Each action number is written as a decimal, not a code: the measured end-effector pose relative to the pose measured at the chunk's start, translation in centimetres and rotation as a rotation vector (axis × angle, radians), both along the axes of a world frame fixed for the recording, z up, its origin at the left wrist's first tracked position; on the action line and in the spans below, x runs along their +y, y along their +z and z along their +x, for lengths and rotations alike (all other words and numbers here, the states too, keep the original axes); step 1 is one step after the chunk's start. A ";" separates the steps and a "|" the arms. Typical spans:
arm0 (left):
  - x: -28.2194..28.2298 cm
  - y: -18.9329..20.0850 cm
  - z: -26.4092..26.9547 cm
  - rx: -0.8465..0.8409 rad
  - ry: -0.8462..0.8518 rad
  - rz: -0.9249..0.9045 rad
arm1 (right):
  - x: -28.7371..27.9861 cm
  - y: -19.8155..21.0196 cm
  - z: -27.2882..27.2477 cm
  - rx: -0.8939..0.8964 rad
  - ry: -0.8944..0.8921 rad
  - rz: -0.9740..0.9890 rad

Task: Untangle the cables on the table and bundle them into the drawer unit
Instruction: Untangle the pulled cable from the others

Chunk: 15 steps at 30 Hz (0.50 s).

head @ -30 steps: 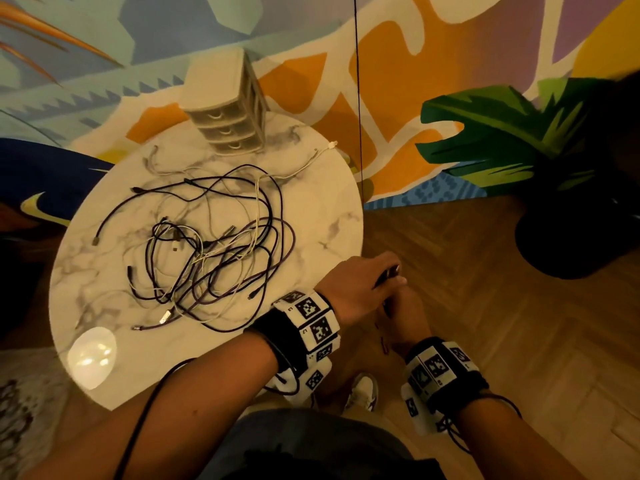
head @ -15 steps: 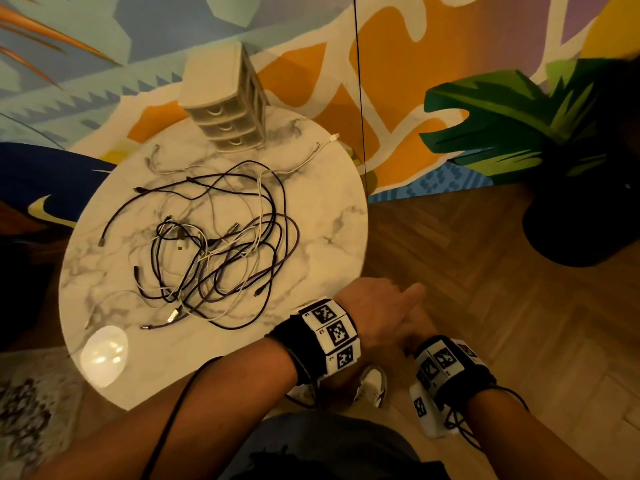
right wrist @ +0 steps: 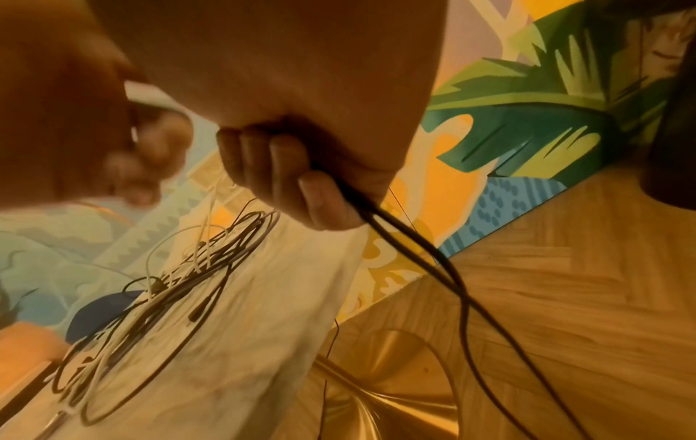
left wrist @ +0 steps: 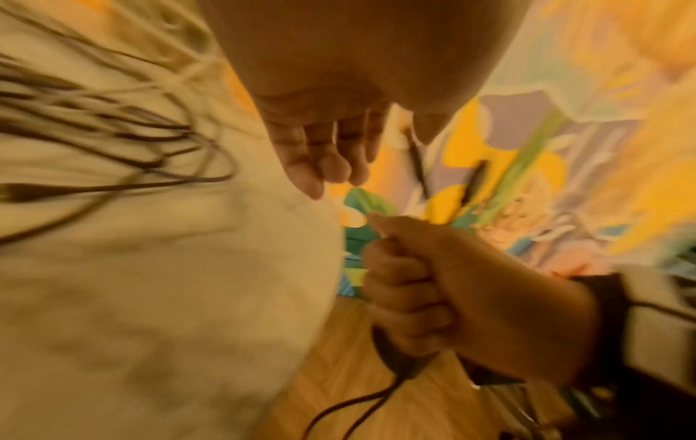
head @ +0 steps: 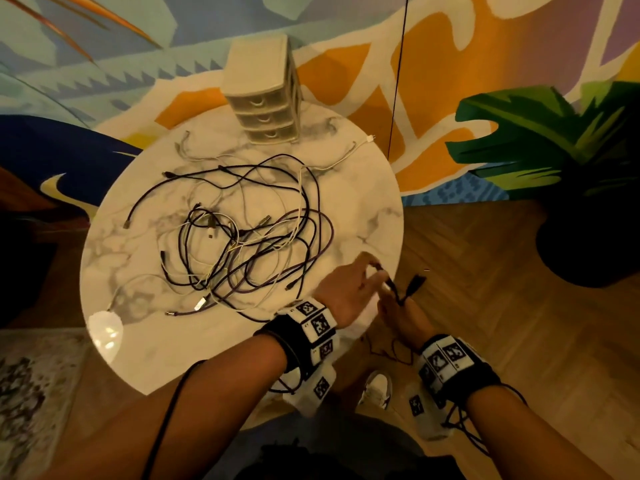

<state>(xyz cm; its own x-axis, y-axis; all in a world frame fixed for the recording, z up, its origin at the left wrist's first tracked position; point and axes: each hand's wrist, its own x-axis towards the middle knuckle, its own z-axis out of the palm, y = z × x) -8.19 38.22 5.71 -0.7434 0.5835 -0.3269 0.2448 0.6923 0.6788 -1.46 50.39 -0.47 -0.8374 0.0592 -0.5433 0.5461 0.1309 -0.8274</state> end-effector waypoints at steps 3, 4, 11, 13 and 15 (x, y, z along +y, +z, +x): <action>-6.3 -2.8 -1.2 0.035 0.104 -0.269 | -1.4 -0.2 -0.6 -0.045 -0.056 0.025; -8.6 -3.6 -1.3 0.047 0.068 -0.402 | -1.9 -0.1 -0.7 -0.063 -0.057 0.045; -16.7 -5.9 0.4 0.028 -0.083 -0.693 | -6.1 -0.1 -1.6 -0.045 0.002 0.037; -16.4 -5.4 1.0 0.076 -0.121 -0.636 | -7.7 -0.4 -1.9 -0.092 0.072 0.092; -15.2 -4.3 1.5 0.118 -0.143 -0.545 | -9.4 -0.6 -2.1 -0.148 0.128 0.126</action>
